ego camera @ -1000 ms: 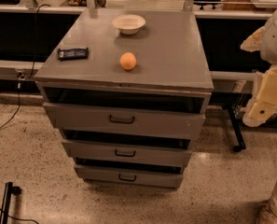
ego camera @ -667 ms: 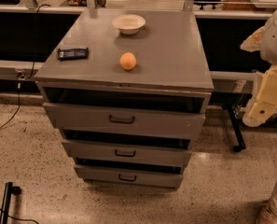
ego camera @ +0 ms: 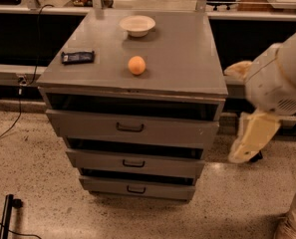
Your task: Open top drawer
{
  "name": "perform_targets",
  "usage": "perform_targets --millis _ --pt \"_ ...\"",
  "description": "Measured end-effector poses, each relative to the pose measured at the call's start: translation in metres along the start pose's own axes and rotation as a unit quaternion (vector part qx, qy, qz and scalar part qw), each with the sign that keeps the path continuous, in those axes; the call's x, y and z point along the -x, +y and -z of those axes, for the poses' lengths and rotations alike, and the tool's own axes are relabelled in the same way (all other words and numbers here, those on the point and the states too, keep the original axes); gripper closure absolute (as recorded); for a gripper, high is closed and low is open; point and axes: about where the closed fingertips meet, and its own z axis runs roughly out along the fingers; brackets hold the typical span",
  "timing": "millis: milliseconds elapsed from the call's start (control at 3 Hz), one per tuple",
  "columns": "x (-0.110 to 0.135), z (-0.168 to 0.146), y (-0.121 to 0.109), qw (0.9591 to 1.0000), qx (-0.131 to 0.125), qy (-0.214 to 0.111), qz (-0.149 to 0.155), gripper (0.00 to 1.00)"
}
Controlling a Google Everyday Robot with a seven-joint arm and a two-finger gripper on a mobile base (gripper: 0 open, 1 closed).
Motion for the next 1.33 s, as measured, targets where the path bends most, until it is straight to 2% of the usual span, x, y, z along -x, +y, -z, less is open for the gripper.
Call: perform_targets --millis 333,667,1000,1333 --pt "0.001 -0.025 0.004 0.9998 -0.008 -0.011 0.016 0.00" --pt "0.009 -0.050 0.012 0.9990 0.026 -0.018 0.032 0.00" --pt "0.011 -0.099 0.031 0.9972 0.061 -0.011 0.041 0.00" --pt "0.012 -0.167 0.044 0.9968 0.062 -0.004 0.050 0.00"
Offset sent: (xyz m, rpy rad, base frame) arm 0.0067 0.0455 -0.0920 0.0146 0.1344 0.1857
